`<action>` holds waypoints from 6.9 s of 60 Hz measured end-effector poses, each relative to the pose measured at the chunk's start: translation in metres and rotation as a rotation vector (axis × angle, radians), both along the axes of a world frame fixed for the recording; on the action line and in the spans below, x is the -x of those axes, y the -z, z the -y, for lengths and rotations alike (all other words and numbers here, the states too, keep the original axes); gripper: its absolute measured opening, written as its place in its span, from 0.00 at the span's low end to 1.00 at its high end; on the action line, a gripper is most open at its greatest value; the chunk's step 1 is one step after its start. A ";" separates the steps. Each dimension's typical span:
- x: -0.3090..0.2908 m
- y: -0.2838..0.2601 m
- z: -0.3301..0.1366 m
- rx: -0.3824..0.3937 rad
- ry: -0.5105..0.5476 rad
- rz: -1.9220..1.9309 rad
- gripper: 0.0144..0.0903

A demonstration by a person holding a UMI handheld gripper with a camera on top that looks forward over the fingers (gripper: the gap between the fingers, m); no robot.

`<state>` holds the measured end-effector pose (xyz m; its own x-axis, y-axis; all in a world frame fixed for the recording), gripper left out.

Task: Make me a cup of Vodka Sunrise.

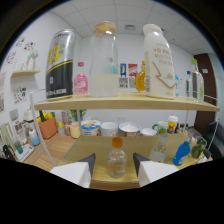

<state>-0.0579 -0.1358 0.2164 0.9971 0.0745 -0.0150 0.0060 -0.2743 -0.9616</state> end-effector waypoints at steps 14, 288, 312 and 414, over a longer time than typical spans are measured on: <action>-0.006 0.029 -0.023 0.101 0.041 -0.031 0.30; -0.183 -0.134 0.070 -0.123 0.123 -0.074 0.28; -0.173 0.051 0.095 0.141 0.151 -0.064 0.28; -0.164 -0.038 0.073 -0.136 -0.104 0.554 0.28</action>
<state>0.1057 -0.2092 0.2545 0.8409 0.1372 0.5235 0.5387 -0.1195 -0.8340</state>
